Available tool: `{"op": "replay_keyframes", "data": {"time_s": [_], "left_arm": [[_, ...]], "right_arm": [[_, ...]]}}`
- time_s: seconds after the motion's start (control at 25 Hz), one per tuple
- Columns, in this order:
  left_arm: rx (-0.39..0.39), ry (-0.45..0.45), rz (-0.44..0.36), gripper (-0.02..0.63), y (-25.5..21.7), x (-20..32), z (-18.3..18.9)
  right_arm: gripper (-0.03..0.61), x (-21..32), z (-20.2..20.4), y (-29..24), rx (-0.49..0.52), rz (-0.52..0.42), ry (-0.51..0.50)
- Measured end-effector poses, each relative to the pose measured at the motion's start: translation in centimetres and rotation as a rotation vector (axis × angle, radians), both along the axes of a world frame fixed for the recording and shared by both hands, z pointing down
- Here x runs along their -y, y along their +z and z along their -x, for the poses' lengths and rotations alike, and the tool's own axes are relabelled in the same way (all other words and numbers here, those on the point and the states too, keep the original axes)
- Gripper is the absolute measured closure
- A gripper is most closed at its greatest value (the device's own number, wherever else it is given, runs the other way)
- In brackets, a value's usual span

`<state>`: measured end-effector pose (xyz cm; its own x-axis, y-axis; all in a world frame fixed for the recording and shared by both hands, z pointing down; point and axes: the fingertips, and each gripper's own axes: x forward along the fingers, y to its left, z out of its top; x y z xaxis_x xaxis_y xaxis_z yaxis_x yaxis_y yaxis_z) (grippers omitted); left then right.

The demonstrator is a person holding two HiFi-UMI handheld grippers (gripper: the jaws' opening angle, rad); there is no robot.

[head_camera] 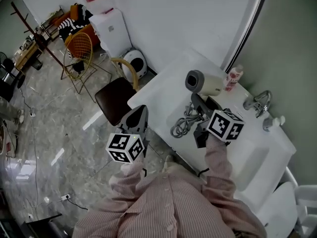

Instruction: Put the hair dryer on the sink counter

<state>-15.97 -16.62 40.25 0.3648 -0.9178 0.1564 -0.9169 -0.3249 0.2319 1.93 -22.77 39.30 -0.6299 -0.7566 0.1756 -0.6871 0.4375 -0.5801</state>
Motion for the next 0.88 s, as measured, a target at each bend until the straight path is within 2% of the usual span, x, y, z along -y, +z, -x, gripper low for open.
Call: {"op": "replay_keyframes", "data": {"time_s": [0.36,0.88], "left_arm": [[-0.013,0.054,0.079,0.616,3.0,5.9,-1.4],[-0.044,0.098,0.255,0.617,9.1,15.0,-2.2]], "right_arm": [[0.419,5.9,0.4,3.6,0.025,0.100,0.039],[0.419,15.8,1.4,12.1,-0.070,0.363,0.120]]}}
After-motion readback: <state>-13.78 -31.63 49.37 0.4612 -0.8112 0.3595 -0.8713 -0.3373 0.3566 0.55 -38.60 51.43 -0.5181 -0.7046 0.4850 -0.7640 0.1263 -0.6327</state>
